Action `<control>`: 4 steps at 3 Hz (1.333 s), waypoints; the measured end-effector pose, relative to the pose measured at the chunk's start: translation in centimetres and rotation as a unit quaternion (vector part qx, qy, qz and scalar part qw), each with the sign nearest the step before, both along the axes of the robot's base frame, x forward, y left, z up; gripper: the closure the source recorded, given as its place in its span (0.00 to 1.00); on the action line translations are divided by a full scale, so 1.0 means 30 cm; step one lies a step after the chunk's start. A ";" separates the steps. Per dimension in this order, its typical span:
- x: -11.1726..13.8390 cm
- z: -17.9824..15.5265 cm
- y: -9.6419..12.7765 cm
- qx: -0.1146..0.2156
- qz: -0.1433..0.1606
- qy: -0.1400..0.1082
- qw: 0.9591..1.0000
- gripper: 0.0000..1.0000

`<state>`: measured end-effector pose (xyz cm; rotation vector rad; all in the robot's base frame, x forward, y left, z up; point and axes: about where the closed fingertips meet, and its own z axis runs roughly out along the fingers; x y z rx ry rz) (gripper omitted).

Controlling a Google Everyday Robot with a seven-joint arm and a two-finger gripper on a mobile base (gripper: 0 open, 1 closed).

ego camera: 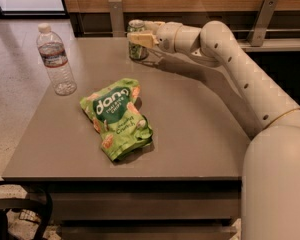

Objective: Knock green can over

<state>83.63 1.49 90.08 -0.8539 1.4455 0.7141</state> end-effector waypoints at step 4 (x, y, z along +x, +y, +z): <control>-0.003 -0.005 0.035 0.001 0.007 0.001 1.000 1.00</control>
Offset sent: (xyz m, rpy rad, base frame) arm -0.0002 0.0031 -0.0005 0.0005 0.0008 0.0041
